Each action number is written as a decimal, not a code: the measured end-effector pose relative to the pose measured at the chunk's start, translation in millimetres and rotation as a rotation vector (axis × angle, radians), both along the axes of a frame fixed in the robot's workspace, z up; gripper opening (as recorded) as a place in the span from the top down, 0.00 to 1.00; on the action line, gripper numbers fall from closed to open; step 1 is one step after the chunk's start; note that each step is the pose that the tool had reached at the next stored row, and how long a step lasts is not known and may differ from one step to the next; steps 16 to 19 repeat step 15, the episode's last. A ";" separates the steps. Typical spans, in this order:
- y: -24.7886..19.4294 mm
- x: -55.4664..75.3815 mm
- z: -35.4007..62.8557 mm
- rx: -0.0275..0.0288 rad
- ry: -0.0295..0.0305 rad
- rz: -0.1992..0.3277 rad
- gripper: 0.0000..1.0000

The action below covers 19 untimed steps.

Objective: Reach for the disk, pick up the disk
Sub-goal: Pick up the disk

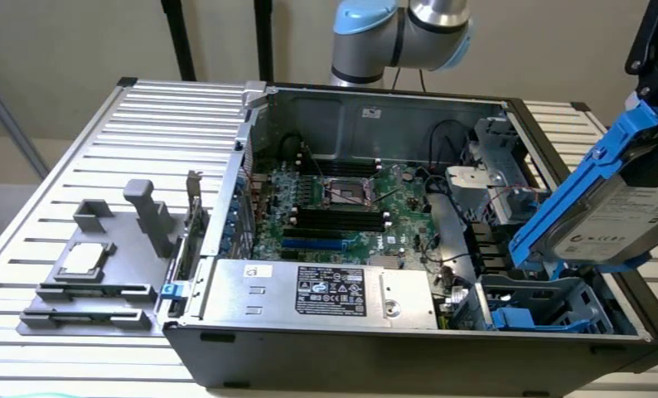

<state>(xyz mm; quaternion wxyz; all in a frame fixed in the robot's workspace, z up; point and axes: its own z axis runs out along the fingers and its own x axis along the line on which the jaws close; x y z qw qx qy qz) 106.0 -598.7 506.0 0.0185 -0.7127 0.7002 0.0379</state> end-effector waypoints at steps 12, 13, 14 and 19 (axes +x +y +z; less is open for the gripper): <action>-0.2 4.4 -3.6 -0.0040 0.0000 -0.007 0.67; -0.2 4.4 -3.6 -0.0040 0.0000 -0.007 0.67; -0.2 4.4 -3.6 -0.0041 0.0000 -0.007 0.67; -0.2 4.4 -3.6 -0.0040 0.0000 -0.007 0.67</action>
